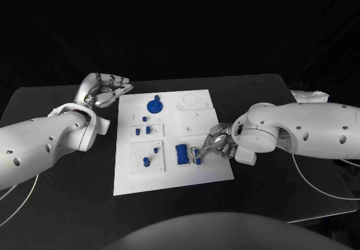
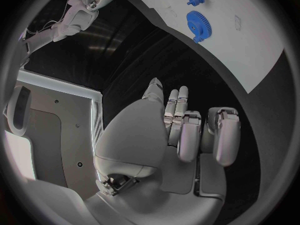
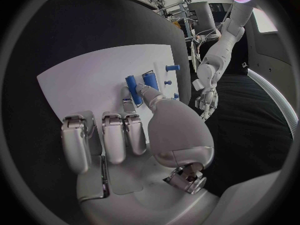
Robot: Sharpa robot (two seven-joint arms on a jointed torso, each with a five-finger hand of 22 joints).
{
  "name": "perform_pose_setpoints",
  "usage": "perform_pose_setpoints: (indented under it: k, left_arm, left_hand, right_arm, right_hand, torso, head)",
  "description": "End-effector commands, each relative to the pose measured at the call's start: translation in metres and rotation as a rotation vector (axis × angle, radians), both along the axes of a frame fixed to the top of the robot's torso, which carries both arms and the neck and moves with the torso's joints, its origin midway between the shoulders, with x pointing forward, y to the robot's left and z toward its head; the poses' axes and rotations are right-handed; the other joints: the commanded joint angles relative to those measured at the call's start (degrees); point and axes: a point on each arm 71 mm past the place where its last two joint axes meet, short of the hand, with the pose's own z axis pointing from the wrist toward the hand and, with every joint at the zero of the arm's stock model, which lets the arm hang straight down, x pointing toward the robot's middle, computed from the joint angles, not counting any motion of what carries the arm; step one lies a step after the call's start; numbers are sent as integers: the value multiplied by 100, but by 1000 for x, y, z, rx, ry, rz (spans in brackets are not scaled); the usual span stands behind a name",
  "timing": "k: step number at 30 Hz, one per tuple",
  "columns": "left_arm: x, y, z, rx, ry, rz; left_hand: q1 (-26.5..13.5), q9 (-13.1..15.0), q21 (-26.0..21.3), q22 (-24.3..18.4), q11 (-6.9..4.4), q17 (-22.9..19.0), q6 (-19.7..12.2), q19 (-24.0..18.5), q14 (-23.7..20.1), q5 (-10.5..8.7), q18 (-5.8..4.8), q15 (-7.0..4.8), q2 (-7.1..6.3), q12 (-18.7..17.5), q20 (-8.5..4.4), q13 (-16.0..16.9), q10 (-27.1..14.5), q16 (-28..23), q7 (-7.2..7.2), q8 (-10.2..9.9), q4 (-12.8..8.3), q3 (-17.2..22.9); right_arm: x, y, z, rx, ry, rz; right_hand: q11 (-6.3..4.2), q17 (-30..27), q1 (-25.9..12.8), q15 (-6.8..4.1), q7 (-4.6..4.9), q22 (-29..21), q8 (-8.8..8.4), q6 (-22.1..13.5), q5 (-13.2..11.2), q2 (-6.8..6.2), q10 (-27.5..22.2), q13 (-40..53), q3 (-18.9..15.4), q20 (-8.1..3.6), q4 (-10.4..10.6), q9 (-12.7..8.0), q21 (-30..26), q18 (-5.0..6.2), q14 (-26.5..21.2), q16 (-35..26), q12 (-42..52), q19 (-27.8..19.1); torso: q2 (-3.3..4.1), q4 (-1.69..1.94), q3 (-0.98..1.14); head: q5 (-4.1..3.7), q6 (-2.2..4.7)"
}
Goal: Assemble the parts on the task board
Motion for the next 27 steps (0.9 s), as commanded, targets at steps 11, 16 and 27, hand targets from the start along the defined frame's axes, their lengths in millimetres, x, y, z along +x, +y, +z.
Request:
perform_pose_setpoints:
  k: [11, 16, 27]
  left_arm:
    - [-1, -3, 1, -1, -4, -16]
    - [-1, -3, 1, -1, -4, -17]
    - [-1, -3, 1, -1, -3, -17]
  left_hand:
    - [8, -10, 14, 1509, 1, 1509, 30, 613, 605, 27, -42, -12, 51, -6, -15, -2, 32, 15, -7, -29, 1, -27]
    - [8, -10, 14, 1509, 1, 1509, 30, 613, 605, 27, -42, -12, 51, -6, -15, -2, 32, 15, -7, -29, 1, -27]
    - [8, -10, 14, 1509, 1, 1509, 30, 613, 605, 27, -42, -12, 51, -6, -15, -2, 32, 15, -7, -29, 1, -27]
  right_arm:
    - [1, 3, 0, -3, -15, 3]
    - [1, 3, 0, -2, -18, 0]
    - [1, 3, 1, 1, -23, -5]
  right_hand:
    - [-1, 1508, -23, -27, 25, 1506, -47, -95, -38, -8, 595, 1503, -46, -33, 12, -93, 26, -38, 608, 24, 16, 600]
    - [13, 1508, -45, -16, 41, 1506, -52, -238, -50, -25, 595, 1503, -70, -24, 21, -173, 26, -38, 608, 24, 16, 600]
    - [79, 1508, -213, 44, 120, 1506, -26, -482, -609, -110, 595, 1503, -298, 25, 140, -376, 26, -38, 608, 24, 16, 600]
  torso:
    - [-1, -1, 1]
    - [-4, -3, 2]
    - [-3, 1, -1]
  head:
    - [33, 0]
    - [39, 0]
    - [58, 0]
